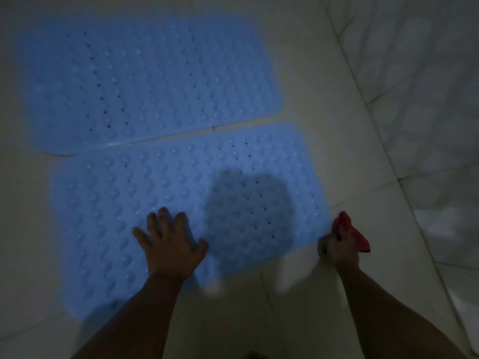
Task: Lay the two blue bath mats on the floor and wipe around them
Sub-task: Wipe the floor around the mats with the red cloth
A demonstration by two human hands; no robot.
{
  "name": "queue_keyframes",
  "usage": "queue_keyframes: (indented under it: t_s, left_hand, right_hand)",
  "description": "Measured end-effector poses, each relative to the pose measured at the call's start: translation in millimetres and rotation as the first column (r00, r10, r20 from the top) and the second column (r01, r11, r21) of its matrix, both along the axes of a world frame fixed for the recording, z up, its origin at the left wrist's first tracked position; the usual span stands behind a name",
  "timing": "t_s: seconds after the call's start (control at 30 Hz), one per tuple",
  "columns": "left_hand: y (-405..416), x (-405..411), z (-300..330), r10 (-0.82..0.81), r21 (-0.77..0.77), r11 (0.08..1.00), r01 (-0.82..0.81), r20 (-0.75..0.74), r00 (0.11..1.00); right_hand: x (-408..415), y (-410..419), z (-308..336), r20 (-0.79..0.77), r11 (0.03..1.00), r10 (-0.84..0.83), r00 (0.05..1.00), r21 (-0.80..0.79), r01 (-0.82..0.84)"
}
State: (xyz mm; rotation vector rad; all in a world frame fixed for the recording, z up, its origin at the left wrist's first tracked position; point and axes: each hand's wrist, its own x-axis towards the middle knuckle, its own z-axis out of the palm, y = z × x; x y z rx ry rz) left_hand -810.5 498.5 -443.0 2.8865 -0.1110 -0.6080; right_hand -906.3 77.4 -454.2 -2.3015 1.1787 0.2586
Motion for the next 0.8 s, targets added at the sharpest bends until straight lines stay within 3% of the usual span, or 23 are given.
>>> queue_keyframes:
  t_s: [0.1, 0.23, 0.33, 0.47, 0.63, 0.8]
  left_hand:
    - [-36, 15, 2, -0.177, -0.089, 0.978, 0.188, 0.122, 0.977]
    - [-99, 31, 3, -0.397, -0.148, 0.908, 0.392, -0.008, 0.918]
    - [-121, 27, -3, -0.364, -0.054, 0.931, 0.36, -0.163, 0.917]
    - [-129, 26, -11, -0.317, 0.003, 0.947, 0.321, -0.133, 0.939]
    - [-137, 35, -10, -0.311, -0.002, 0.949, 0.314, -0.159, 0.937]
    - [-138, 43, -6, -0.299, 0.007, 0.952, 0.305, -0.173, 0.938]
  right_hand:
    - [3, -10, 2, 0.062, 0.99, 0.14, 0.988, -0.012, -0.139]
    - [0, -6, -4, 0.095, 0.996, 0.092, 0.991, -0.013, -0.091]
    - [3, -7, 5, 0.113, 0.996, 0.083, 0.99, 0.029, -0.087]
    - [-6, -14, 2, 0.112, 0.984, 0.179, 0.977, -0.011, -0.179]
    - [-9, -23, -11, 0.035, 0.994, 0.1, 0.994, 0.033, -0.101]
    - [-6, -13, -5, 0.025, 0.991, 0.13, 0.991, 0.035, -0.131]
